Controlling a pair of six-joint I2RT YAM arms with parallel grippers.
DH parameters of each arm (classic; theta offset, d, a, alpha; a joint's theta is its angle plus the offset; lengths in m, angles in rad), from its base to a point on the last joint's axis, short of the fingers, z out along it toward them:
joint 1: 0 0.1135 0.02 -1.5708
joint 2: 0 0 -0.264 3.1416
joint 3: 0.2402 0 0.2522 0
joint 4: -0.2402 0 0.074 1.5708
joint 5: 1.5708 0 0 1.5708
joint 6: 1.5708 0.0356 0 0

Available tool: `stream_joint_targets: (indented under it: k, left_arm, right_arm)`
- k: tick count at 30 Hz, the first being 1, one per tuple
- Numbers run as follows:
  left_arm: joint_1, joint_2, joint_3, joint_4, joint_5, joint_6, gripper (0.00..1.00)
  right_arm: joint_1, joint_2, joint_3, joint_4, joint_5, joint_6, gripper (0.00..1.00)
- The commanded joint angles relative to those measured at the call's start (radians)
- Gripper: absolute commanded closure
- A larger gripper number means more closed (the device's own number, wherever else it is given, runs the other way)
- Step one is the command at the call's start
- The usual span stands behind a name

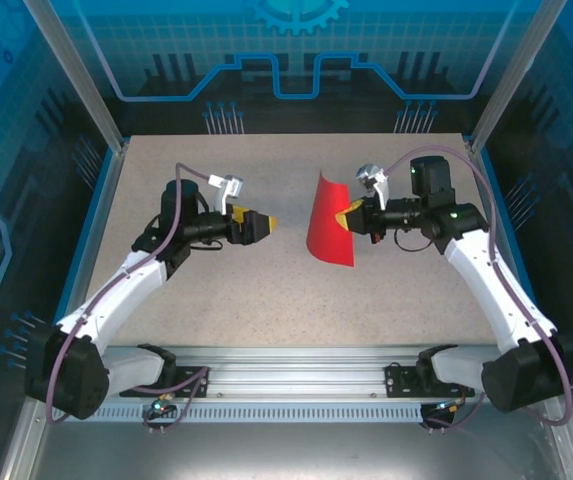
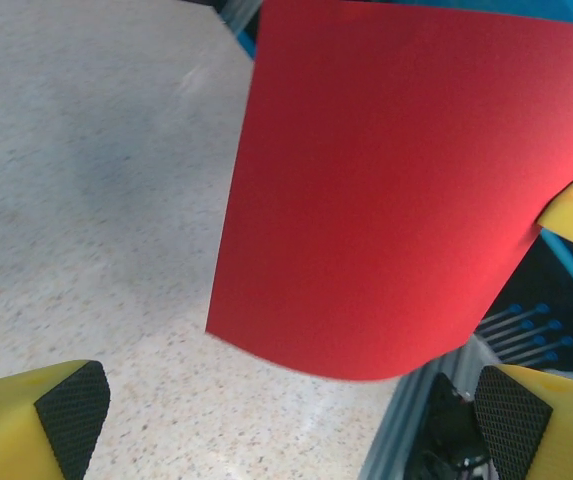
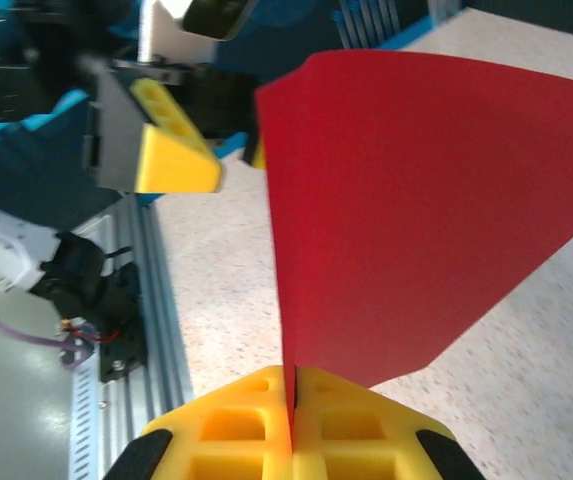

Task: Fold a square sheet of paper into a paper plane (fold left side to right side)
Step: Pick up the square sheet of paper from the center of the table, then place a square sheet of paper at the center of the table.

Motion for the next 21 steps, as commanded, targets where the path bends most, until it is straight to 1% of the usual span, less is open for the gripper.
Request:
stream_joint_targets:
  k: [1, 3, 6, 10, 12, 15, 17, 19, 21]
  left_arm:
    - [0.006, -0.024, 0.046, 0.020, 0.129, 0.058, 0.02]
    - [0.006, -0.025, 0.065, 0.017, 0.158, 0.065, 0.01]
    - [0.006, -0.026, 0.091, -0.002, 0.199, 0.081, 0.01]
    - [0.006, -0.033, 0.112, -0.006, 0.238, 0.089, 0.02]
    - [0.006, -0.032, 0.119, 0.005, 0.275, 0.082, 0.02]
    - [0.005, -0.029, 0.128, 0.007, 0.320, 0.076, 0.07]
    - [0.004, -0.028, 0.137, -0.008, 0.347, 0.084, 0.18]
    - [0.004, -0.026, 0.144, -0.018, 0.365, 0.089, 0.32]
    - [0.003, -0.022, 0.146, -0.024, 0.386, 0.087, 0.52]
  right_arm:
    - [0.025, -0.031, 0.074, -0.077, -0.104, -0.082, 1.00]
    - [0.028, -0.041, 0.105, -0.124, -0.133, -0.105, 1.00]
    - [0.030, -0.073, 0.116, -0.137, -0.176, -0.115, 1.00]
    - [0.030, -0.110, 0.117, -0.132, -0.184, -0.115, 1.00]
    - [0.031, -0.114, 0.120, -0.131, -0.185, -0.115, 1.00]
    - [0.030, -0.110, 0.122, -0.117, -0.192, -0.104, 1.00]
    - [0.028, -0.107, 0.116, -0.097, -0.185, -0.086, 1.00]
    - [0.024, -0.099, 0.111, -0.085, -0.182, -0.070, 1.00]
    - [0.018, -0.088, 0.107, -0.073, -0.181, -0.049, 0.99]
